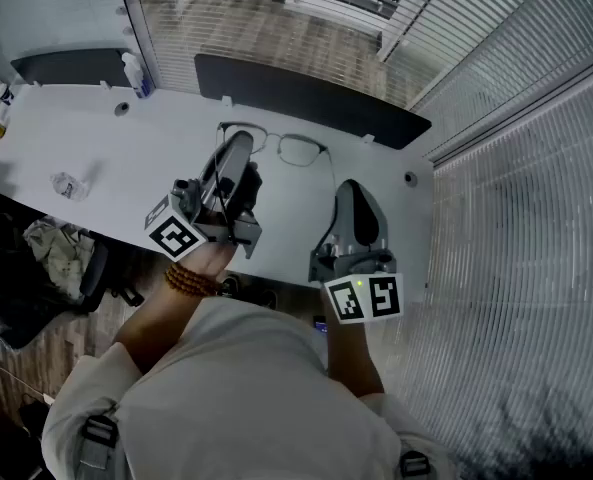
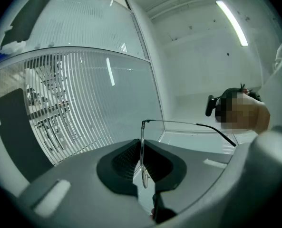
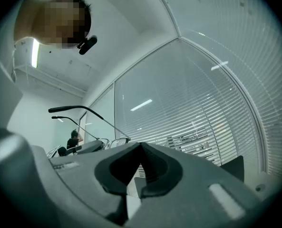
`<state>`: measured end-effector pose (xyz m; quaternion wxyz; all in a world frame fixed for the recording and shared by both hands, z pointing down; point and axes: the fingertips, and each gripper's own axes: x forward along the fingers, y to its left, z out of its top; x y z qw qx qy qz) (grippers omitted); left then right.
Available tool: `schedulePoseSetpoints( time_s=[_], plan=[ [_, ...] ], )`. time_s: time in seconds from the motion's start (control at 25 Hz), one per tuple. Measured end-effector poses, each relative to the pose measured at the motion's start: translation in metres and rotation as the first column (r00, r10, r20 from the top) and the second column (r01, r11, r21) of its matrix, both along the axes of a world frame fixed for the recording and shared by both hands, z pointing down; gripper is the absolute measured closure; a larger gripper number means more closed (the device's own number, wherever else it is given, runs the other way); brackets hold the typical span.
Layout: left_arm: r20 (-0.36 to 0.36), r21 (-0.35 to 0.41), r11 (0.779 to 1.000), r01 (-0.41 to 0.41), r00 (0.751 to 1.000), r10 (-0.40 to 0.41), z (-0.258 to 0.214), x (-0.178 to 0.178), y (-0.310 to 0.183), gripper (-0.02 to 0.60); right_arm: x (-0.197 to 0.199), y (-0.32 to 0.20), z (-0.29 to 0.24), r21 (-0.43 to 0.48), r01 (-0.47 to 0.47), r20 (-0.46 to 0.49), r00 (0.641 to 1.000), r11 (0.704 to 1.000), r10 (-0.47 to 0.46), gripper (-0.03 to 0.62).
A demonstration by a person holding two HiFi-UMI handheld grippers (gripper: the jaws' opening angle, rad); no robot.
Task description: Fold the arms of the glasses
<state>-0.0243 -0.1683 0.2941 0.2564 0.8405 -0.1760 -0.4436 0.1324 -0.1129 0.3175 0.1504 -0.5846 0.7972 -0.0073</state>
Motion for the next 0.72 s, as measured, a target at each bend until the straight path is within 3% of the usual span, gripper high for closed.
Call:
schedulePoseSetpoints(
  time_s=[0.32,0.72],
  plan=[
    [-0.001,0.007,1.0,-0.003,1.0,0.003,-0.002,0.0,0.001,0.574,0.0,0.0,-0.002,0.007,-0.005,0.002,1.0,1.0,0.005,0.597],
    [-0.01,0.002,1.0,-0.011,1.0,0.011,-0.005,0.002,-0.001,0.574,0.003,0.008,-0.024,0.078,-0.004,0.012,1.0,0.997,0.003,0.594]
  ],
)
